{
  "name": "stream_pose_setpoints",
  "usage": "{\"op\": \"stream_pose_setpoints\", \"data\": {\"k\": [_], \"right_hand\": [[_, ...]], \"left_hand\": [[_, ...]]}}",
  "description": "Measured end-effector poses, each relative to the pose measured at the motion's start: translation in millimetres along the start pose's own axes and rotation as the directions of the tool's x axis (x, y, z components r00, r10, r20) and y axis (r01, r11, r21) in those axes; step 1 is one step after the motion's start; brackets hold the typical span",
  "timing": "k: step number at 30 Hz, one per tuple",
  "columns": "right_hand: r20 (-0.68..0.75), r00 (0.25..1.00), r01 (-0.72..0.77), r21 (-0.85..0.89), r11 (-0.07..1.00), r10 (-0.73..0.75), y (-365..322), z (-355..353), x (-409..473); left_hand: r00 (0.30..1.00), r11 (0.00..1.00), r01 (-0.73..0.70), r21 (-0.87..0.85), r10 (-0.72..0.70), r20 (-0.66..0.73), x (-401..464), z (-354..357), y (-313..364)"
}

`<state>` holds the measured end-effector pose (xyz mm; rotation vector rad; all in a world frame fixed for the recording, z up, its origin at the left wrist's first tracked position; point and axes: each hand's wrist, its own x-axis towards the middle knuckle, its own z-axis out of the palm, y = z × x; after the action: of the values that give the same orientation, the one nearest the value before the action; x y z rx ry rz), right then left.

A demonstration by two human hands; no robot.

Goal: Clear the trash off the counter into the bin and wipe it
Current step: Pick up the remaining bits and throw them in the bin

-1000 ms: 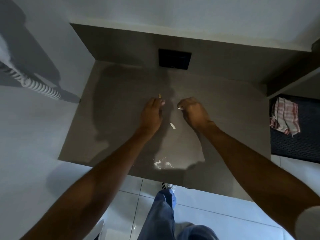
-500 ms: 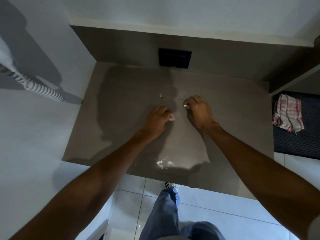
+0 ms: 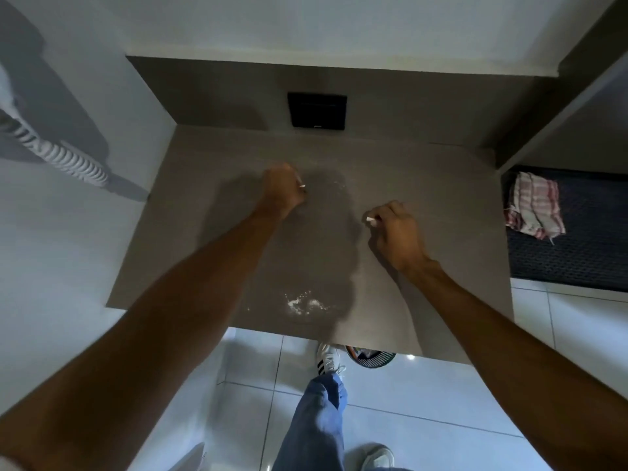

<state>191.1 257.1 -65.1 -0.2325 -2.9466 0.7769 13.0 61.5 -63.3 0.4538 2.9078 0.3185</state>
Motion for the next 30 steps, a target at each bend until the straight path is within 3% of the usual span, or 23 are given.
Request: {"op": "stream_pose_setpoints", "data": {"k": [5, 7, 9, 10, 13, 15, 17, 20, 23, 25, 28, 30], "right_hand": [[-0.126, 0.992, 0.034, 0.232, 0.972, -0.004, 3, -1, -74], [-0.174, 0.981, 0.130, 0.283, 0.950, -0.082, 0, -1, -117], [-0.188, 0.964, 0.232, 0.263, 0.937, -0.186, 3, 7, -169], [-0.181, 0.958, 0.266, 0.257, 0.929, -0.224, 9, 14, -197], [-0.126, 0.963, 0.263, 0.254, 0.931, -0.238, 36, 49, -278], [-0.018, 0.996, 0.086, 0.305, 0.948, -0.085, 59, 80, -318], [0.090, 0.983, -0.180, 0.330, 0.927, 0.159, 84, 115, -336], [0.184, 0.864, -0.502, 0.278, 0.819, 0.468, 131, 190, -332], [0.230, 0.700, -0.711, 0.311, 0.631, 0.676, 181, 270, -307], [0.210, 0.635, -0.763, 0.318, 0.563, 0.743, 212, 321, -286], [0.256, 0.598, -0.793, 0.325, 0.515, 0.759, 242, 369, -262], [0.302, 0.567, -0.820, 0.298, 0.489, 0.766, 248, 376, -261]], "left_hand": [[0.991, 0.924, 0.088, -0.372, -0.119, -0.063, -63, -5, 24], [0.994, 0.782, -0.011, -0.624, -0.059, -0.092, -123, 4, 45], [0.997, 0.526, -0.021, -0.850, 0.071, 0.020, -201, 27, 57], [0.986, 0.474, 0.041, -0.879, 0.123, 0.113, -240, 43, 59], [0.893, 0.526, 0.257, -0.810, 0.191, 0.408, -341, 102, 54], [0.838, 0.534, 0.383, -0.754, 0.142, 0.526, -384, 150, 54], [0.809, 0.520, 0.520, -0.677, -0.048, 0.585, -395, 206, 55], [0.680, 0.315, 0.733, -0.603, -0.343, 0.647, -368, 305, 58], [0.628, 0.204, 0.769, -0.605, -0.417, 0.657, -321, 404, 61], [0.649, 0.268, 0.755, -0.599, -0.434, 0.624, -287, 465, 61], [0.721, 0.493, 0.685, -0.537, -0.350, 0.598, -251, 516, 59], [0.795, 0.674, 0.563, -0.478, -0.283, 0.537, -247, 520, 56]]}}
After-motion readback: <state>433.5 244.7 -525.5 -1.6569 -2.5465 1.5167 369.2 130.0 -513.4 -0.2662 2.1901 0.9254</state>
